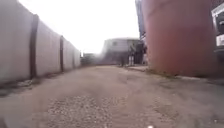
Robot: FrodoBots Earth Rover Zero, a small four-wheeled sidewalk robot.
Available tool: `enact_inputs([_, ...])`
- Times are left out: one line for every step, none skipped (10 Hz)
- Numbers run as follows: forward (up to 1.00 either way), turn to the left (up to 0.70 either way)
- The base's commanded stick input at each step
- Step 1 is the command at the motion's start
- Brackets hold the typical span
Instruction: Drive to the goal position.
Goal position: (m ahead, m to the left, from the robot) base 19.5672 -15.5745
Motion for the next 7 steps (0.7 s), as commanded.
enact_inputs([0.5, 0.01])
enact_inputs([0.5, 0.01])
enact_inputs([0.5, 0.01])
enact_inputs([0.5, 0.01])
enact_inputs([0.5, 0.01])
enact_inputs([0.5, 0.01])
enact_inputs([0.5, 0.01])
